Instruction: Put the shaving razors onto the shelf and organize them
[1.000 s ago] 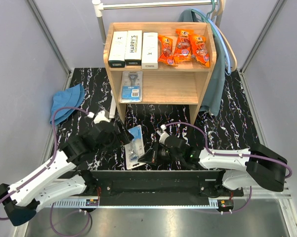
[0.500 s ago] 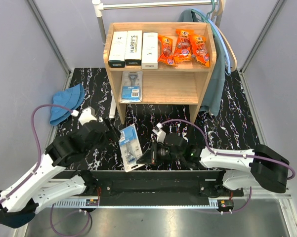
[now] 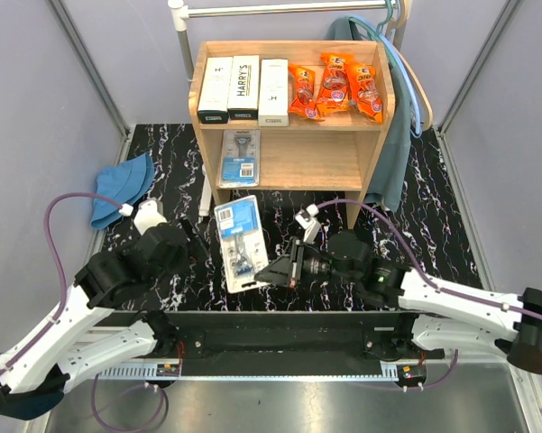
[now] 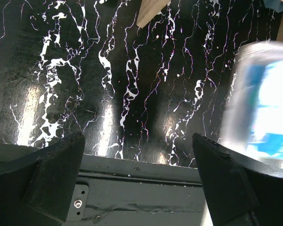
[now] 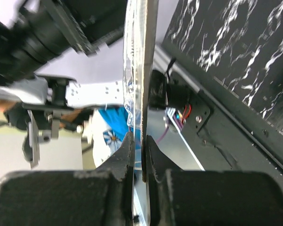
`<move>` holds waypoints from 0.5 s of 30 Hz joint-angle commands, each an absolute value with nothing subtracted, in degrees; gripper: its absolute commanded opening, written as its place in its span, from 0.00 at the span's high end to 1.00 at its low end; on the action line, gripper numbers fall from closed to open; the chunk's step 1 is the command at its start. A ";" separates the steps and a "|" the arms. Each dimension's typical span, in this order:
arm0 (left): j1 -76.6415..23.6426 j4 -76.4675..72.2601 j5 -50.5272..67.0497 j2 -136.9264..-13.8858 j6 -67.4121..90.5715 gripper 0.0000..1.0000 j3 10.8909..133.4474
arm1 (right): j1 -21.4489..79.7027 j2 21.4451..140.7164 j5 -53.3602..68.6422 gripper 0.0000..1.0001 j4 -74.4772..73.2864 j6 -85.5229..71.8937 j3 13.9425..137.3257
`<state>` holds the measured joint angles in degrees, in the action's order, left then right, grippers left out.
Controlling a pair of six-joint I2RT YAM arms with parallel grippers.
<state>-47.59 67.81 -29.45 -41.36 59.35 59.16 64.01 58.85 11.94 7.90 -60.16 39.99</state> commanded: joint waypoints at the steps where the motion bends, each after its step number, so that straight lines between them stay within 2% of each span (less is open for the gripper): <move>1: -47.37 66.62 -31.12 -42.01 58.62 0.01 59.59 | 63.90 53.01 1.08 1.00 0.36 -60.11 43.07; 10: -47.37 63.99 -28.66 -43.77 57.48 0.01 58.36 | 62.76 48.16 -8.08 1.00 -8.07 -60.21 45.26; 15: -47.46 62.75 -27.25 -44.74 56.78 0.01 58.10 | 53.54 50.53 -0.55 1.00 -9.23 -59.76 47.81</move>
